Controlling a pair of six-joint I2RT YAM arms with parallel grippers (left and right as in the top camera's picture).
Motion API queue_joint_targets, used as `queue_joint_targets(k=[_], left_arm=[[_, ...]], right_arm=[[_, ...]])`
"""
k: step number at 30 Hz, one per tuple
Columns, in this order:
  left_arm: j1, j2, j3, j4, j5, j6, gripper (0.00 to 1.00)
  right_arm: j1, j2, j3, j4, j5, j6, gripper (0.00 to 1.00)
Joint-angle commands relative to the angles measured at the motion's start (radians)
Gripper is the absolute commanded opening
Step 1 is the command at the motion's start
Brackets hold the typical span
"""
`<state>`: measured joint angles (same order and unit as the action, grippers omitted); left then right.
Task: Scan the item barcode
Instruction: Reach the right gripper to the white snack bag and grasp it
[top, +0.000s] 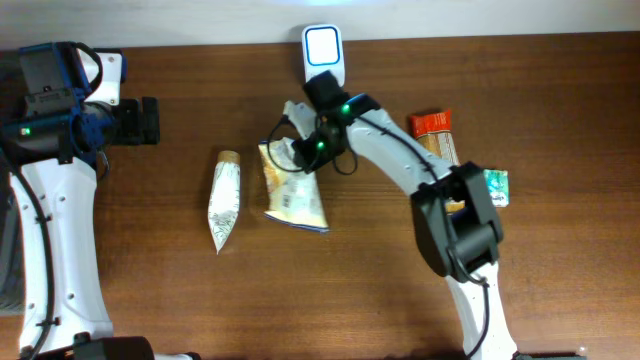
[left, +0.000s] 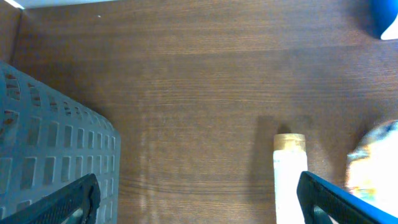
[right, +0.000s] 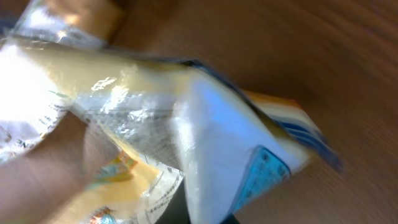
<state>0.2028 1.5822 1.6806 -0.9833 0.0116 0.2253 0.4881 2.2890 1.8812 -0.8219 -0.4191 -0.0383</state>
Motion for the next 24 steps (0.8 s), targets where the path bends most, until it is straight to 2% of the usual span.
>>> queue_joint_targets(k=[1, 2, 3, 5, 6, 7, 9, 11, 12, 15, 17, 21, 24], left_arm=[[0.003, 0.000, 0.002, 0.000, 0.010, 0.016, 0.99], [0.003, 0.000, 0.002, 0.000, 0.010, 0.016, 0.99], [0.003, 0.000, 0.002, 0.000, 0.010, 0.016, 0.99], [0.003, 0.000, 0.002, 0.000, 0.010, 0.016, 0.99], [0.003, 0.000, 0.002, 0.000, 0.010, 0.016, 0.99], [0.003, 0.000, 0.002, 0.000, 0.010, 0.016, 0.99], [0.003, 0.000, 0.002, 0.000, 0.010, 0.016, 0.99], [0.003, 0.000, 0.002, 0.000, 0.010, 0.016, 0.99], [0.003, 0.000, 0.002, 0.000, 0.010, 0.016, 0.99], [0.003, 0.000, 0.002, 0.000, 0.010, 0.016, 0.99], [0.003, 0.000, 0.002, 0.000, 0.010, 0.016, 0.99], [0.003, 0.000, 0.002, 0.000, 0.010, 0.016, 0.99], [0.003, 0.000, 0.002, 0.000, 0.010, 0.016, 0.99]], right_arm=[[-0.052, -0.159, 0.020, -0.148, 0.189, 0.357, 0.04], [-0.055, -0.161, 0.020, -0.256, 0.164, 0.421, 0.08], [-0.039, -0.155, 0.019, -0.352, 0.158, 0.391, 0.36], [-0.021, -0.155, 0.019, -0.439, 0.162, 0.244, 0.47], [-0.022, -0.155, 0.019, -0.473, 0.163, 0.177, 0.47], [-0.034, -0.156, 0.020, -0.489, 0.188, 0.058, 0.60], [-0.069, -0.156, 0.054, -0.488, 0.227, -0.048, 0.70], [-0.136, -0.156, 0.166, -0.494, 0.244, -0.138, 0.82], [-0.185, -0.156, 0.217, -0.448, 0.243, -0.224, 0.99], [-0.280, -0.111, 0.211, -0.319, 0.051, -0.624, 0.99], [-0.286, -0.047, 0.211, -0.295, 0.023, -0.708, 0.99], [-0.286, 0.075, 0.209, -0.388, -0.137, -0.718, 0.97], [-0.286, 0.090, 0.185, -0.513, -0.143, -0.721, 0.84]])
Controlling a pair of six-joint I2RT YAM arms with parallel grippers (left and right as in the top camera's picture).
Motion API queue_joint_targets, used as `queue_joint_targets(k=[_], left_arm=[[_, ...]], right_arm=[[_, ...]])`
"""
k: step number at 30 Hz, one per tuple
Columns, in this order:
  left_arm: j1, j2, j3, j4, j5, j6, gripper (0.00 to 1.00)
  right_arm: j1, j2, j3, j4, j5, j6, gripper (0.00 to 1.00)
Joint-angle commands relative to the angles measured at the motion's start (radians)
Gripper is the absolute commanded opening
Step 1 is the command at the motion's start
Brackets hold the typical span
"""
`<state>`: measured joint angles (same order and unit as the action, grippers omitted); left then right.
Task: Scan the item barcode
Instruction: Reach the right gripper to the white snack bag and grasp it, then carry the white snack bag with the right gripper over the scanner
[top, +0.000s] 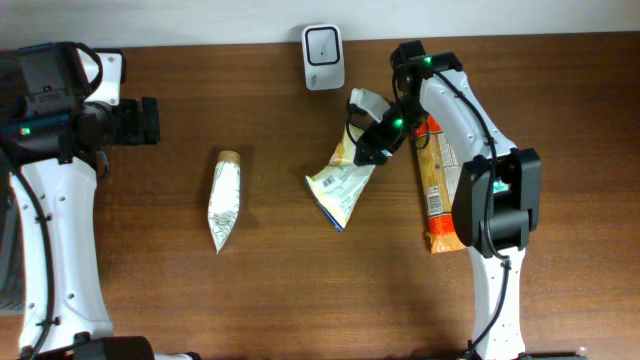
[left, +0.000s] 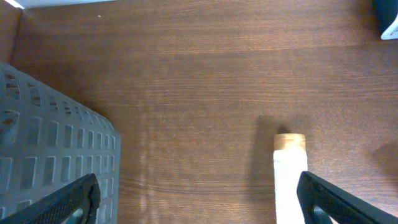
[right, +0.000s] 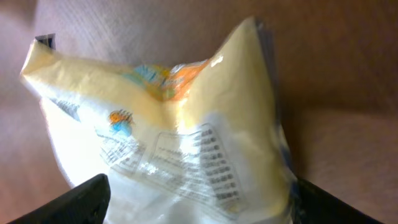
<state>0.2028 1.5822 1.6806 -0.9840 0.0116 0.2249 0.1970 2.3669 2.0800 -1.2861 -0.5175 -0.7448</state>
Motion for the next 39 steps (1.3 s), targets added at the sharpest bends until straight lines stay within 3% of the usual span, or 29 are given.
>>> queue_joint_targets(k=[1, 5, 6, 7, 10, 12, 14, 17, 20, 24, 28, 36, 37, 38, 39], left_arm=[[0.003, 0.000, 0.002, 0.001, 0.010, 0.016, 0.99], [0.003, 0.000, 0.002, 0.001, 0.010, 0.016, 0.99], [0.003, 0.000, 0.002, 0.001, 0.010, 0.016, 0.99], [0.003, 0.000, 0.002, 0.001, 0.010, 0.016, 0.99], [0.003, 0.000, 0.002, 0.001, 0.010, 0.016, 0.99], [0.003, 0.000, 0.002, 0.001, 0.010, 0.016, 0.99], [0.003, 0.000, 0.002, 0.001, 0.010, 0.016, 0.99], [0.003, 0.000, 0.002, 0.001, 0.010, 0.016, 0.99], [0.003, 0.000, 0.002, 0.001, 0.010, 0.016, 0.99], [0.003, 0.000, 0.002, 0.001, 0.010, 0.016, 0.99], [0.003, 0.000, 0.002, 0.001, 0.010, 0.016, 0.99], [0.003, 0.000, 0.002, 0.001, 0.010, 0.016, 0.99], [0.003, 0.000, 0.002, 0.001, 0.010, 0.016, 0.99], [0.003, 0.000, 0.002, 0.001, 0.010, 0.016, 0.99], [0.003, 0.000, 0.002, 0.001, 0.010, 0.016, 0.99]], right_arm=[[0.005, 0.012, -0.014, -0.103, -0.064, -0.014, 0.81], [0.020, 0.012, -0.014, -0.251, -0.165, 0.002, 0.79], [0.031, 0.012, -0.014, -0.251, -0.152, 0.027, 0.86], [0.031, 0.012, -0.014, -0.245, -0.137, 0.028, 0.99], [0.029, 0.012, -0.014, -0.196, -0.126, 0.084, 0.99], [0.011, 0.010, 0.004, -0.163, -0.105, 0.217, 0.99], [-0.036, -0.008, 0.133, -0.173, 0.018, 0.361, 0.99], [-0.086, -0.085, 0.354, -0.286, 0.060, 0.426, 0.98], [-0.086, -0.163, 0.372, -0.413, 0.217, 0.500, 0.99], [-0.077, -0.169, 0.226, -0.406, 0.196, 0.499, 0.99], [-0.031, -0.169, -0.101, -0.219, 0.029, 0.488, 0.99], [0.113, -0.165, -0.430, 0.149, -0.025, 0.505, 1.00], [0.117, -0.165, -0.454, 0.186, -0.033, 0.530, 0.95], [0.117, -0.165, -0.471, 0.219, -0.033, 0.560, 0.79], [0.117, -0.165, -0.476, 0.237, -0.037, 0.571, 0.52]])
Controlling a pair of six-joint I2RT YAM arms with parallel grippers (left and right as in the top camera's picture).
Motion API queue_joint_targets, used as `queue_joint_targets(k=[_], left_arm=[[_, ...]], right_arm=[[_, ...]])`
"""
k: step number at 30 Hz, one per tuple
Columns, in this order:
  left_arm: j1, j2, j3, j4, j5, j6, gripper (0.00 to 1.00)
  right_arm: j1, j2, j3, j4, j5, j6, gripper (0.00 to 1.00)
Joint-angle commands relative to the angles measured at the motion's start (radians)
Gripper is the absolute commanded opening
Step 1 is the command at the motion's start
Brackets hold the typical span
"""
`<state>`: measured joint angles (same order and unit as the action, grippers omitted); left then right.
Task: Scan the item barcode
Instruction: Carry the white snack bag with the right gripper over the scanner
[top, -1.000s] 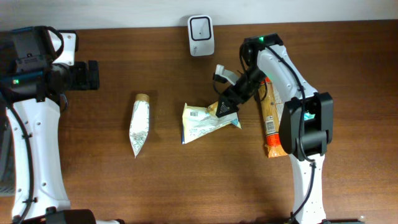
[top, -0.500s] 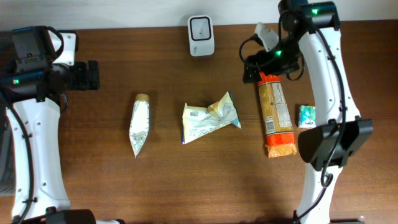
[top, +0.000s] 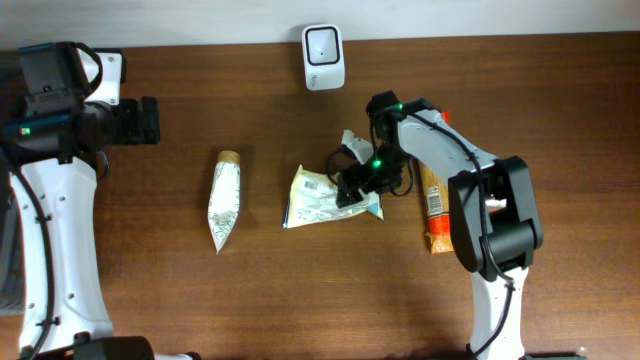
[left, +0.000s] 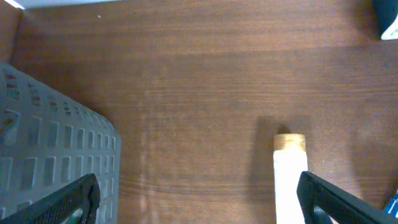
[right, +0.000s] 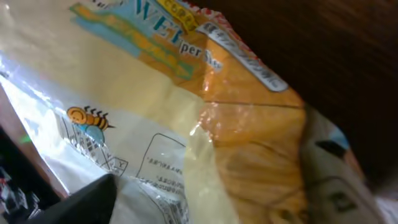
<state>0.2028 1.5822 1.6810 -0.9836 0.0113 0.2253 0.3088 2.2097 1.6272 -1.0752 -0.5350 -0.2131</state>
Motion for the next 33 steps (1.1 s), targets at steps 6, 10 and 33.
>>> queue_joint_targets(k=[6, 10, 33], left_arm=[[0.003, 0.000, 0.002, 0.001, 0.011, 0.016, 0.99], [0.003, 0.000, 0.002, 0.001, 0.011, 0.016, 0.99], [0.003, 0.000, 0.002, 0.001, 0.011, 0.016, 0.99]], right_arm=[[0.004, -0.014, 0.021, 0.036, -0.134, 0.039, 0.04], [0.004, -0.086, 0.191, -0.055, -0.191, 0.039, 0.04], [-0.141, -0.252, 0.583, 0.009, 0.385, 0.251, 0.04]])
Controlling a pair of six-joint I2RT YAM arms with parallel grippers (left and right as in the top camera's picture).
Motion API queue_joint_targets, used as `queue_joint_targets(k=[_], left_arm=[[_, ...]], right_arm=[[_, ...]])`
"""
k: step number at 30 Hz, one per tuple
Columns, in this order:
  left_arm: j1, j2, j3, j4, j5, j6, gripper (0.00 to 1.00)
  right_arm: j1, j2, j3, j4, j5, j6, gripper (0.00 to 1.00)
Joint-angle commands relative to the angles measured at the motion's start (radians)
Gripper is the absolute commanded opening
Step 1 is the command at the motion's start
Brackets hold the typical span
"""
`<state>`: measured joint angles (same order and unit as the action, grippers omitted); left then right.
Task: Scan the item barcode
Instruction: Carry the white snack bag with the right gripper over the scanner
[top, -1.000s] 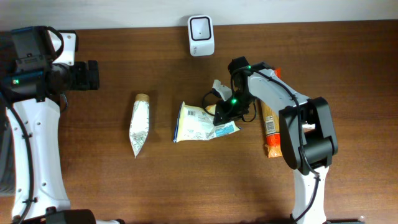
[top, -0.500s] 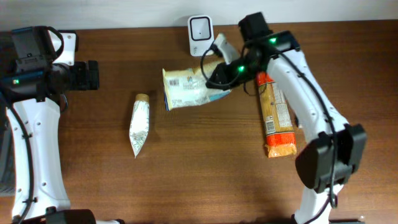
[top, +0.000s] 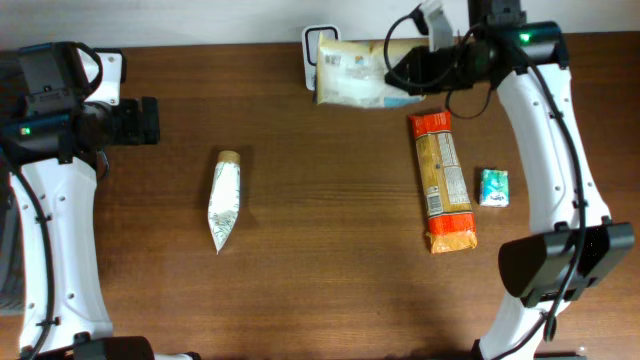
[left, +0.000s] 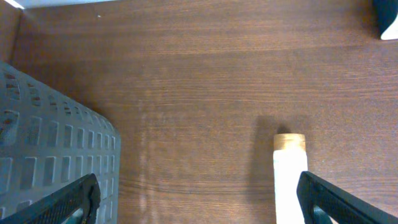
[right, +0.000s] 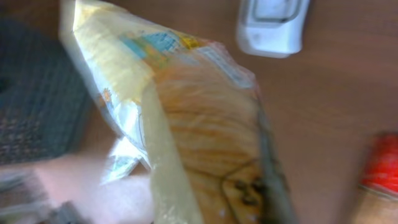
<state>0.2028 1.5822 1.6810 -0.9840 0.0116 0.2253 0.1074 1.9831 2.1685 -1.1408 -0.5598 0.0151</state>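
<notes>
A yellow snack bag (top: 362, 85) hangs lengthwise at the table's back edge, its left end over the white scanner (top: 316, 42). My right gripper (top: 405, 70) is shut on the bag's right end. In the right wrist view the bag (right: 186, 118) fills the middle and hides the jaws, with the scanner (right: 272, 25) beyond it. My left gripper (top: 150, 120) stands open at the far left, nothing between its fingers (left: 68, 199).
A white tapered packet (top: 224, 200) lies left of centre, also seen as the white packet (left: 290, 180) in the left wrist view. A long orange packet (top: 440, 180) and a small green packet (top: 493, 187) lie at the right. A grey basket (left: 43, 149) stands at the left edge.
The right gripper was low over the table's middle with the bag. Now it holds the bag raised at the back edge, against the scanner. The left arm has not moved.
The right gripper was at the bag on the table below the scanner. It then held the bag hanging right of centre, later low at the table's middle, turned over. Now the bag is held at the scanner. The left arm stayed still throughout.
</notes>
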Motion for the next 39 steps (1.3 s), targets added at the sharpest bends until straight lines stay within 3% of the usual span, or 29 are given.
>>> queue_joint_targets(k=[1, 4, 12, 18, 25, 39], left_arm=[[0.003, 0.000, 0.002, 0.001, 0.010, 0.016, 0.99], [0.003, 0.000, 0.002, 0.001, 0.010, 0.016, 0.99], [0.003, 0.000, 0.002, 0.001, 0.010, 0.016, 0.99], [0.003, 0.000, 0.002, 0.001, 0.010, 0.016, 0.99], [0.003, 0.000, 0.002, 0.001, 0.010, 0.016, 0.99], [0.003, 0.000, 0.002, 0.001, 0.010, 0.016, 0.99]], right_arm=[[0.097, -0.010, 0.042, 0.136, 0.576, 0.007, 0.04], [0.202, 0.077, 0.042, 0.384, 0.943, -0.159, 0.04], [0.338, 0.349, 0.042, 0.869, 1.269, -0.802, 0.04], [0.375, 0.417, 0.042, 0.916, 1.336, -0.830, 0.04], [0.396, 0.483, 0.042, 1.115, 1.411, -0.886, 0.04], [0.397, 0.528, 0.042, 1.205, 1.463, -0.943, 0.04]])
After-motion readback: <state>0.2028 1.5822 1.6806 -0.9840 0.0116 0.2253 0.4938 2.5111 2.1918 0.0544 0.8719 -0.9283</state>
